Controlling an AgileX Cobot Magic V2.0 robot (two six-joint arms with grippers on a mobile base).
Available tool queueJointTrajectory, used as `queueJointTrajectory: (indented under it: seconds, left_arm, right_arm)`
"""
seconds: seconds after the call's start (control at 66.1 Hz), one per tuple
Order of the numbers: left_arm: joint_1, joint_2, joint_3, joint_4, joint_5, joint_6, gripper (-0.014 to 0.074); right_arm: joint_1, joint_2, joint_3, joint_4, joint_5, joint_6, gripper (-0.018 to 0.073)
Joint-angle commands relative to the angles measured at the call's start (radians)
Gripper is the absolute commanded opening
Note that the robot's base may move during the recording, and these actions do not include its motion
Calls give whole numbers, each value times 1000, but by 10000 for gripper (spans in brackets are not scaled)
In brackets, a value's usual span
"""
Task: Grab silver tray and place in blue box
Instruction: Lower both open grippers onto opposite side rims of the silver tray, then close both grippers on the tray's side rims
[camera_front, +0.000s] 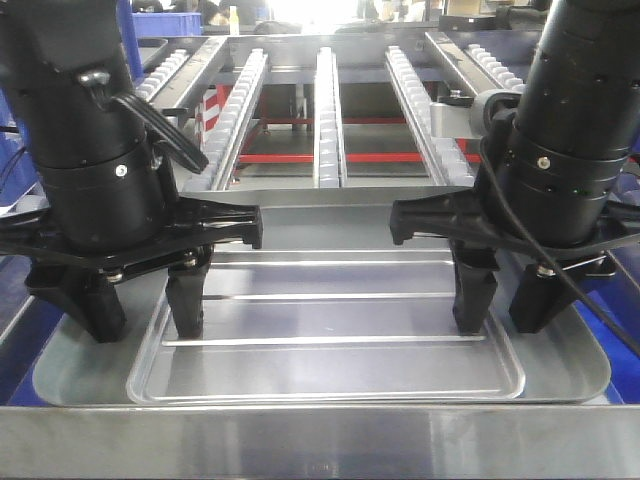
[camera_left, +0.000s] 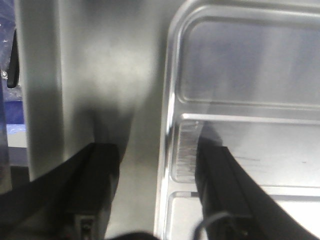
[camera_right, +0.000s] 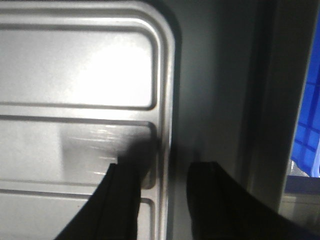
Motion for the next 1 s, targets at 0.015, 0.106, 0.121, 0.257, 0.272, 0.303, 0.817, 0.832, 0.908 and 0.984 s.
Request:
queueJointTrajectory:
  seconds: [0.015, 0.106, 0.121, 0.257, 0.272, 0.303, 0.817, 0.832, 0.908, 0.984]
  left_arm:
    - [-7, -41, -26, 13, -11, -7, 262]
    - [-7, -41, -26, 13, -11, -7, 262]
    - [-7, -41, -26, 13, -11, -7, 262]
    - [-7, -41, -26, 11, -11, -7, 262]
    - [-7, -41, -26, 11, -11, -7, 262]
    - [-7, -41, -26, 9, -11, -7, 262]
    - [-7, -41, -26, 9, -9, -7, 262]
    - [-7, -41, -26, 9, -9, -7, 262]
    - [-7, -41, -26, 9, -8, -7, 262]
    - [-7, -41, -26, 9, -8, -7, 262]
  right_arm:
    - [-2, -37, -29, -5, -30, -9, 364]
    - [-2, -37, -29, -5, -30, -9, 364]
    - [-2, -37, -29, -5, -30, -9, 364]
    - [-2, -36, -29, -5, -32, -9, 364]
    - [-2, -36, -29, -5, -32, -9, 364]
    - [-2, -34, -29, -5, -35, -9, 364]
    - [-2, -25, -29, -5, -53, -9, 364]
    - [-2, -24, -29, -5, -53, -9, 364]
    - [-2, -15, -29, -5, -48, -9, 364]
    - [-2, -12, -29, -5, -44, -9, 364]
